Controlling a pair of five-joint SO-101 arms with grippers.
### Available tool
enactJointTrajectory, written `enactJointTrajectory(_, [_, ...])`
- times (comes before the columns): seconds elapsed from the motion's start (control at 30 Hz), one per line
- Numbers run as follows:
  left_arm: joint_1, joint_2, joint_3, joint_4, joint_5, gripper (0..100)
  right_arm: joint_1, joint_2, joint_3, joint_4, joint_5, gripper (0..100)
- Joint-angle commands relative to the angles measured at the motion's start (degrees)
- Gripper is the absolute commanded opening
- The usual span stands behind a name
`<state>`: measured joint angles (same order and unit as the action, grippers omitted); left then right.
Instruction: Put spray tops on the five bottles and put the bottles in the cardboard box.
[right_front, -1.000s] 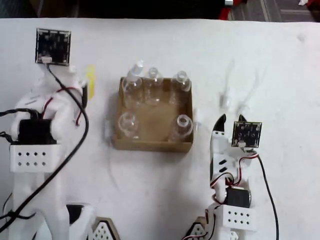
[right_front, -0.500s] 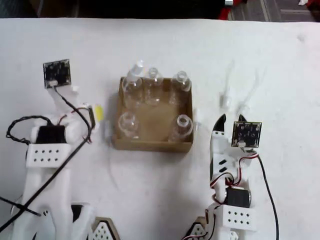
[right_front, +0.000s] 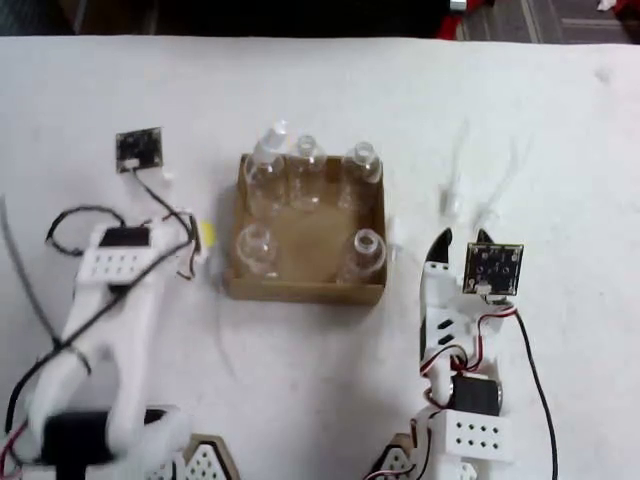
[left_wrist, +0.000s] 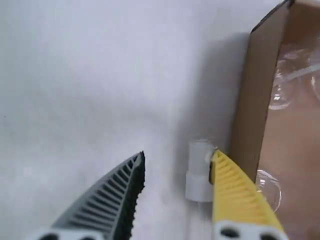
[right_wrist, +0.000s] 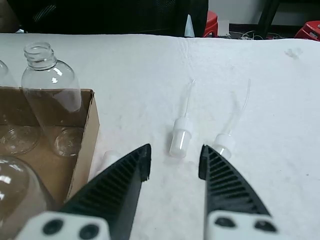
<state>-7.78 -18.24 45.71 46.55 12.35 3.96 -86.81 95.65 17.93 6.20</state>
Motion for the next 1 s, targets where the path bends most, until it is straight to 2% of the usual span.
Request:
enactJointTrajectory(0.0, [1.1, 8.57, -8.09, 2.11, 0.97, 20, 0.22, -0.4, 0.53, -1.1, 0.79, 13.8])
enactJointTrajectory(0.27, [1.19, 13.14, -11.34, 1.76, 0.97, 20, 0.22, -0.4, 0.53, -1.27, 0.79, 13.8])
enactJointTrajectory(0.5, [6.02, 19.3, -13.89, 2.11, 1.05, 20, 0.22, -0.4, 0.53, -1.27, 0.79, 13.8])
enactJointTrajectory(0.73, [4.53, 22.02, -16.0, 2.02, 1.05, 20, 0.22, -0.4, 0.53, -1.27, 0.79, 13.8])
enactJointTrajectory(0.97, [4.7, 22.37, -16.0, 1.67, 0.62, 7, 0.22, -0.4, 0.53, -1.27, 0.79, 13.8])
